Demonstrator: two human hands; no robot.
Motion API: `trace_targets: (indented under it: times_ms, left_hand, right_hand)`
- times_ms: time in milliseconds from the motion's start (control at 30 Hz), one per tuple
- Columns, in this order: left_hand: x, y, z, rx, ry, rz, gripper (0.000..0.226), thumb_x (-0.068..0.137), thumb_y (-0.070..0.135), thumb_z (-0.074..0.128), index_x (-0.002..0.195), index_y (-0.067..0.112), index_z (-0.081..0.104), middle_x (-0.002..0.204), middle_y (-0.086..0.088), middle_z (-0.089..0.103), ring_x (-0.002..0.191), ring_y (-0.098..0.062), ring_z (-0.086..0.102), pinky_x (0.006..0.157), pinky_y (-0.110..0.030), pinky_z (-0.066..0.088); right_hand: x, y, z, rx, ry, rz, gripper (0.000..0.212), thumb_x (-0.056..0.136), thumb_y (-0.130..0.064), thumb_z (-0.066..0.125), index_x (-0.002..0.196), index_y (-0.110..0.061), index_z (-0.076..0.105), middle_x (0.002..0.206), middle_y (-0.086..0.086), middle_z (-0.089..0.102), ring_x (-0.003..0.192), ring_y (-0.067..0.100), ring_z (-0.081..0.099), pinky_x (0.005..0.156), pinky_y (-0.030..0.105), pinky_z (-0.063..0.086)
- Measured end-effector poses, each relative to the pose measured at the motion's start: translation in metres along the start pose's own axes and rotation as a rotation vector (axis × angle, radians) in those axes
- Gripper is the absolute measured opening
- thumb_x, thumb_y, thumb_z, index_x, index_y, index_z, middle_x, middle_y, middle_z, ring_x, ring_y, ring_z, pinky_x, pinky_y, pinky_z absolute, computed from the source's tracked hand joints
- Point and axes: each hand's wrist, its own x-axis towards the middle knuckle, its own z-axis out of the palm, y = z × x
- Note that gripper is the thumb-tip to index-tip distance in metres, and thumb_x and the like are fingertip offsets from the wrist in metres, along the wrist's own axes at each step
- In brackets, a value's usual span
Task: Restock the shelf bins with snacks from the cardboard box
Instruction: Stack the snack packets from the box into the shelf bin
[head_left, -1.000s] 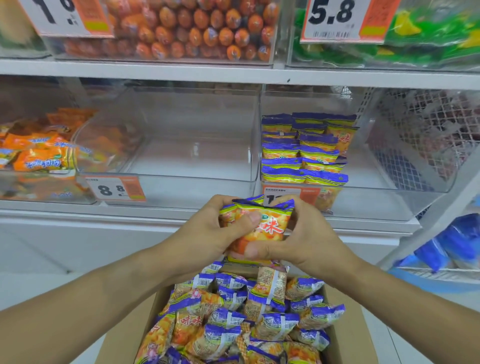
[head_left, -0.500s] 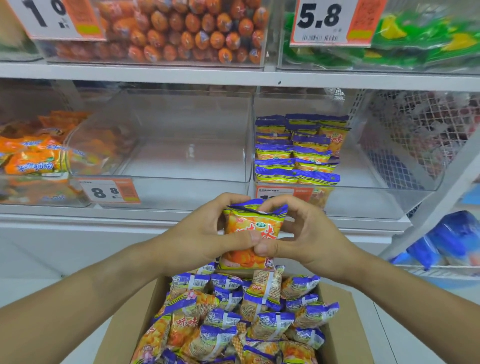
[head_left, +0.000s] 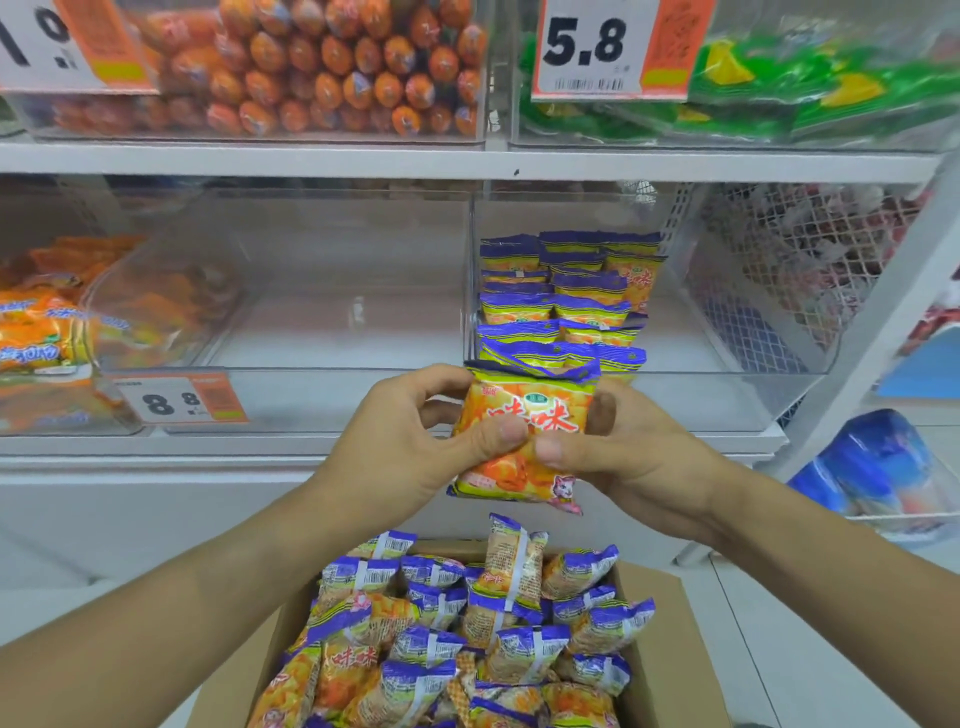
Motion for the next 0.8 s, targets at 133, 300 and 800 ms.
trace_targets:
  times_ms: [133, 300, 800]
  left_hand:
    - [0.009, 0.002, 0.007, 0.005, 0.085, 0.064, 0.076, 0.056, 0.077, 0.075, 0.111, 0.026, 0.064, 0.105, 0.009, 0.073, 0.102, -0.008, 0.069, 0.076, -0.032, 0.062]
    - [0.015, 0.013, 0.015, 0.013, 0.035, 0.173, 0.075, 0.050, 0.086, 0.069, 0.105, 0.036, 0.068, 0.104, 0.017, 0.074, 0.099, -0.006, 0.069, 0.080, -0.019, 0.055]
    - [0.071, -0.028, 0.034, 0.697, 0.327, 0.271, 0.115, 0.073, 0.049, 0.079, 0.158, 0.011, 0.013, 0.165, -0.001, 0.015, 0.149, -0.013, 0.019, 0.112, -0.019, 0.022]
  right_hand:
    - [0.000, -0.008, -0.005, 0.154, 0.049, -0.011, 0.082, 0.062, -0.024, 0.094, 0.132, -0.002, 0.057, 0.130, 0.021, 0.065, 0.119, 0.037, 0.064, 0.096, 0.042, 0.055]
    - [-0.013, -0.027, -0.013, -0.122, 0.192, -0.102, 0.072, 0.058, -0.011, 0.091, 0.122, 0.000, 0.060, 0.112, 0.019, 0.073, 0.100, 0.036, 0.072, 0.083, 0.048, 0.059]
    - [0.047, -0.052, -0.185, -0.284, 0.760, -0.143, 0.047, 0.068, 0.006, 0.083, 0.112, 0.003, 0.067, 0.085, 0.005, 0.078, 0.076, 0.020, 0.075, 0.068, 0.041, 0.063]
